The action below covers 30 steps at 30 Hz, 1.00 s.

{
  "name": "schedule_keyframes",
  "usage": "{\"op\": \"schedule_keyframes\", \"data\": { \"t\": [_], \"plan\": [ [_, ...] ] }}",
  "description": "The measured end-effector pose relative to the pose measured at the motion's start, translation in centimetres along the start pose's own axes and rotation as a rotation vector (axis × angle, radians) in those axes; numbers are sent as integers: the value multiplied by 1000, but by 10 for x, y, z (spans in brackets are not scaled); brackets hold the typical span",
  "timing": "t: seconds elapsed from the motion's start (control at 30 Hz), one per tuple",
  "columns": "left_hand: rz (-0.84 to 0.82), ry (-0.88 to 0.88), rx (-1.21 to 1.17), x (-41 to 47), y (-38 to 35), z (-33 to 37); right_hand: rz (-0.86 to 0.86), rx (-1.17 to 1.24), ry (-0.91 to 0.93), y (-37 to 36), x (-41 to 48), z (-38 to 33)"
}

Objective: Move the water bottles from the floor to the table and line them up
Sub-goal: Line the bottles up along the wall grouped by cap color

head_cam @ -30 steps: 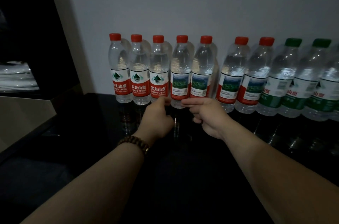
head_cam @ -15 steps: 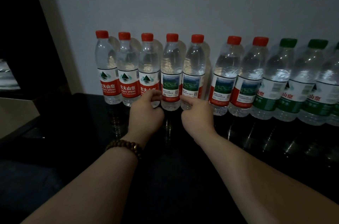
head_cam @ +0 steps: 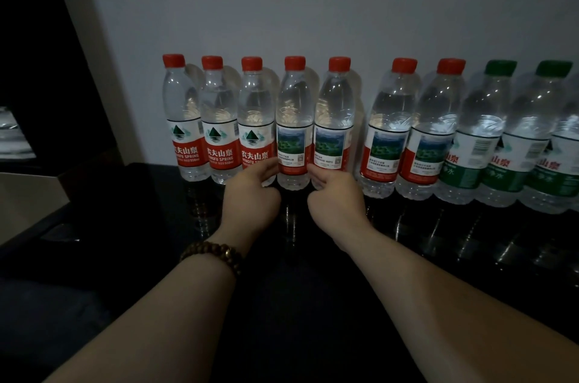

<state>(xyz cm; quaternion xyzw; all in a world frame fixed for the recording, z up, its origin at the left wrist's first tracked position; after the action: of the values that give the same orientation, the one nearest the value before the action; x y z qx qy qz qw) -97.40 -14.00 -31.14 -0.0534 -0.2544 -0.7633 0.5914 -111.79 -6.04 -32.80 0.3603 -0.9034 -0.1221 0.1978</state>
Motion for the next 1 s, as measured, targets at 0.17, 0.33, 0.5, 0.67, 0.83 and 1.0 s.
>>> {"op": "schedule_keyframes", "data": {
  "t": [0.17, 0.33, 0.5, 0.67, 0.83, 1.0],
  "plan": [
    [-94, -4, 65, 0, -4, 1, -41, -45, 28, -3, -3, -6],
    [-80, -42, 214, 0, -5, 2, 51, -67, 50, 5, -3, -9],
    [-32, -92, 257, -1, -3, 5, 21, -190, 75, 3, -4, -11],
    [-94, -45, 320, 2, -6, 0, -32, -165, 68, 0, -5, -10],
    [-67, -33, 227, 1, -2, 3, 30, -90, 51, 5, -3, -9],
    [-56, -34, 163, -1, -4, 3, -4, -106, 47, 2, -5, -9]
  ]
}}
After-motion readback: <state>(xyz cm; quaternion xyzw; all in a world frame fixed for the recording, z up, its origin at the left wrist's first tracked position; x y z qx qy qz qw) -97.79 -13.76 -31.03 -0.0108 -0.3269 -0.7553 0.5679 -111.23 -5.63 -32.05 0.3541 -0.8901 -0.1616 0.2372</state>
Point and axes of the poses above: each hand's wrist, its own x-axis towards the middle knuckle, its own y-axis out of the back of the hand, z = x × y, the point moved 7 cm from there along x, towards the middle knuckle, and after that the axes turned 6 degrees about z, right-handed, at the moved point
